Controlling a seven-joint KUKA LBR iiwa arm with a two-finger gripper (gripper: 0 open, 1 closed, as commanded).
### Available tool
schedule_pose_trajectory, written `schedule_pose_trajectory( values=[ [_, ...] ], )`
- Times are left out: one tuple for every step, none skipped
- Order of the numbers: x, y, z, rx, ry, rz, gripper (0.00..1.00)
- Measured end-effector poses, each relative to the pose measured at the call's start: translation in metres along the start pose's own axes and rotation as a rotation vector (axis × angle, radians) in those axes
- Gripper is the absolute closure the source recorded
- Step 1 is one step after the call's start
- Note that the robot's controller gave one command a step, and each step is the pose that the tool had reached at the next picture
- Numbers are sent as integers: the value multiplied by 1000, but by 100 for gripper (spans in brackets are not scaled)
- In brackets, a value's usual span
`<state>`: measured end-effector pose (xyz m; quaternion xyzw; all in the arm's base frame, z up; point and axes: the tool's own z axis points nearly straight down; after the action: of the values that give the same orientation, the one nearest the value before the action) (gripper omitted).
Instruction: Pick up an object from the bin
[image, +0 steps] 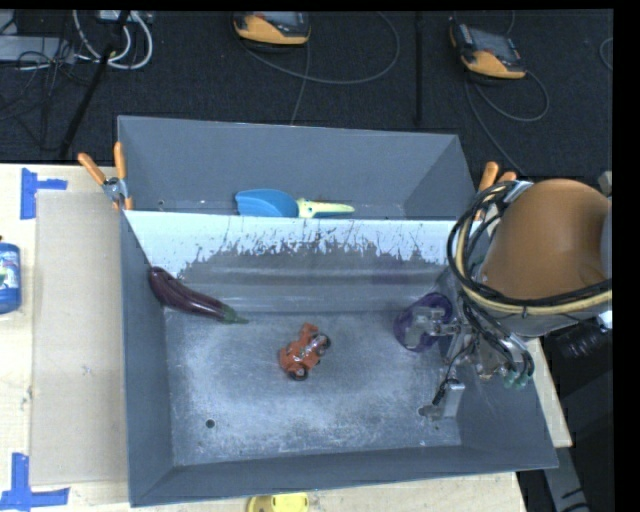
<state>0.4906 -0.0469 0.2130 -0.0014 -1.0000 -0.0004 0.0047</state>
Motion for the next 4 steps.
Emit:
schedule_pose_trajectory(
  values=[
    [-2,0,-4,1,-8,-2,0],
    [-2,1,-3,1,-9,0,0],
    [-4,42,26,-2,-7,-49,0],
    [-4,41,31,-1,-8,-103,0]
  ],
)
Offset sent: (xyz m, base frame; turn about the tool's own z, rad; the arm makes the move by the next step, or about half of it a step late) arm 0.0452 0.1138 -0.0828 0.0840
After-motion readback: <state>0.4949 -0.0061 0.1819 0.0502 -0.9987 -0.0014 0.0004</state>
